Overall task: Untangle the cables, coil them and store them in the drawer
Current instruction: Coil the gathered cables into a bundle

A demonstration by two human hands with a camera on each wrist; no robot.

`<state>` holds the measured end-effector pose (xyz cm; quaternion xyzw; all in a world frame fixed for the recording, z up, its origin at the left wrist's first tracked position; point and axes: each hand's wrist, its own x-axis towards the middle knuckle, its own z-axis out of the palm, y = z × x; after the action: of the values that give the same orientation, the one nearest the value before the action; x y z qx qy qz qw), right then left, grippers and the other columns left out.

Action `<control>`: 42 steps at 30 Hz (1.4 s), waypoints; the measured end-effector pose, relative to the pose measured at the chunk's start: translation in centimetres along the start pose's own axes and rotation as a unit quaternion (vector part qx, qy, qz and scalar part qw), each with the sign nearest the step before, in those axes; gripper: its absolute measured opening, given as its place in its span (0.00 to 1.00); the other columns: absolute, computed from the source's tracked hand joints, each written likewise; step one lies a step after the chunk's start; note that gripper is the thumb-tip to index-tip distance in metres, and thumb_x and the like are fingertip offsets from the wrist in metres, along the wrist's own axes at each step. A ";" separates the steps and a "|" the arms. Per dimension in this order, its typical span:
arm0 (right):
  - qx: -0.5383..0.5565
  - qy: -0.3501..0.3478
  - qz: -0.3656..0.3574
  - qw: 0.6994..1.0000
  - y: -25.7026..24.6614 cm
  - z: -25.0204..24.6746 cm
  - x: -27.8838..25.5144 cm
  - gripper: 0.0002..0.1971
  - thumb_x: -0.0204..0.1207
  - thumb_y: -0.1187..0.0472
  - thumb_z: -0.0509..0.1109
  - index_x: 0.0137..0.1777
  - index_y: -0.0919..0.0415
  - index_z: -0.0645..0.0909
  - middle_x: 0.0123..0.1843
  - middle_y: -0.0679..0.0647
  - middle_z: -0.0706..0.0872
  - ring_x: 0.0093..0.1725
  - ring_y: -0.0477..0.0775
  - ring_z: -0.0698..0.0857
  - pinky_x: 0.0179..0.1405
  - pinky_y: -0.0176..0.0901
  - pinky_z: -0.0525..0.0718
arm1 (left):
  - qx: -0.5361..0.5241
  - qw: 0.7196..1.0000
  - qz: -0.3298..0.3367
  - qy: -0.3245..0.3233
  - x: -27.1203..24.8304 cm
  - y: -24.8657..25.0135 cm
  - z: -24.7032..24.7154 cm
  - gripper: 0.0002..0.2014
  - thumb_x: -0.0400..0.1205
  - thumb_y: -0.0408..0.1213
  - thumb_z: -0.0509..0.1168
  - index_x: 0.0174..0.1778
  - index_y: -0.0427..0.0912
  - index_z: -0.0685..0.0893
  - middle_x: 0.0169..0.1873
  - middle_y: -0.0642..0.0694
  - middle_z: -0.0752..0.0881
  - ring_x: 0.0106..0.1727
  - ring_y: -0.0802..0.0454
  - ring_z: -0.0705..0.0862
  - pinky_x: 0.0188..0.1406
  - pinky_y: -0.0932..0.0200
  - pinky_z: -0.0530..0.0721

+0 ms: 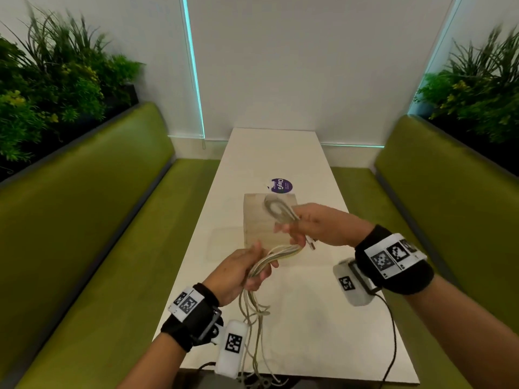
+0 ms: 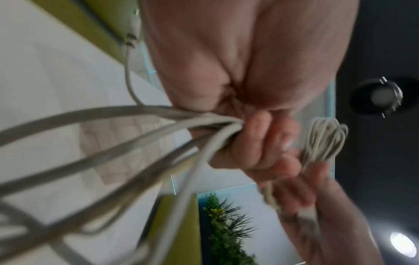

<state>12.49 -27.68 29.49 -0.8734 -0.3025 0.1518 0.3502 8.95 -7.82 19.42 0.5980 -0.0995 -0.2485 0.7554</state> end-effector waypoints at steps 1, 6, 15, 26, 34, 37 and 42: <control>-0.051 -0.049 0.007 0.997 -0.3 -0.3 -0.2 0.13 0.83 0.58 0.63 0.49 0.69 0.81 0.30 0.52 0.80 0.34 0.52 0.80 0.32 0.30 0.75 | -0.034 0.999 -0.012 -0.013 0.1 0.1 -0.1 0.36 0.80 0.63 0.44 0.43 0.33 0.84 0.23 0.45 0.78 0.15 0.59 0.65 0.17 0.68 0.62; -0.226 -0.204 0.019 0.952 -1.4 0.3 -0.2 0.06 0.81 0.65 0.63 0.52 0.61 0.80 0.36 0.48 0.78 0.33 0.51 0.78 0.34 0.38 0.77 | -0.078 0.992 -0.061 -0.076 0.5 1.0 -0.4 0.58 0.69 0.77 0.27 0.52 0.29 0.86 0.33 0.35 0.85 0.19 0.53 0.72 0.20 0.61 0.66; -0.333 -0.272 0.065 0.901 -0.4 3.9 0.1 0.11 0.81 0.64 0.57 0.57 0.63 0.80 0.48 0.54 0.84 0.46 0.54 0.80 0.45 0.41 0.75 | 0.261 0.956 -0.072 -0.114 0.0 1.7 1.9 0.33 0.75 0.67 0.60 0.54 0.38 0.85 0.38 0.43 0.89 0.27 0.53 0.75 0.28 0.62 0.76; -0.187 -0.231 0.062 0.953 0.7 3.5 -0.2 0.15 0.74 0.52 0.72 0.55 0.60 0.81 0.39 0.53 0.84 0.33 0.49 0.80 0.25 0.30 0.77 | 0.197 0.979 -0.023 -0.051 -0.3 0.2 2.2 0.16 0.82 0.49 0.60 0.36 0.42 0.79 0.23 0.56 0.67 0.23 0.57 0.60 0.22 0.67 0.61; -0.101 -0.227 0.094 0.964 1.7 3.8 -0.9 0.12 0.79 0.56 0.67 0.51 0.67 0.81 0.38 0.61 0.87 0.32 0.54 0.84 0.26 0.34 0.81 | 0.182 0.980 -0.016 -0.075 -0.4 -0.5 2.3 0.17 0.81 0.53 0.60 0.29 0.50 0.78 0.22 0.56 0.66 0.24 0.57 0.59 0.23 0.65 0.60; -0.151 -0.237 0.105 0.954 1.1 3.0 -0.7 0.10 0.80 0.56 0.65 0.46 0.64 0.81 0.33 0.57 0.84 0.28 0.53 0.81 0.23 0.33 0.78 | 0.180 0.981 0.009 -0.076 -0.4 -0.6 2.3 0.21 0.77 0.65 0.59 0.38 0.49 0.82 0.25 0.52 0.75 0.23 0.55 0.69 0.25 0.64 0.70; -0.228 -0.192 0.097 0.950 -0.3 -0.1 -0.7 0.08 0.80 0.56 0.64 0.44 0.61 0.78 0.31 0.52 0.82 0.26 0.51 0.79 0.21 0.34 0.77 | 0.149 0.987 0.054 -0.037 -0.6 -2.2 2.4 0.29 0.71 0.69 0.64 0.49 0.44 0.80 0.20 0.53 0.80 0.30 0.48 0.87 0.44 0.51 0.84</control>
<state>11.89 -27.99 29.83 -0.9093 -0.3043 0.2772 0.0610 6.83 -9.93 18.05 0.6880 -0.1954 -0.2117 0.6660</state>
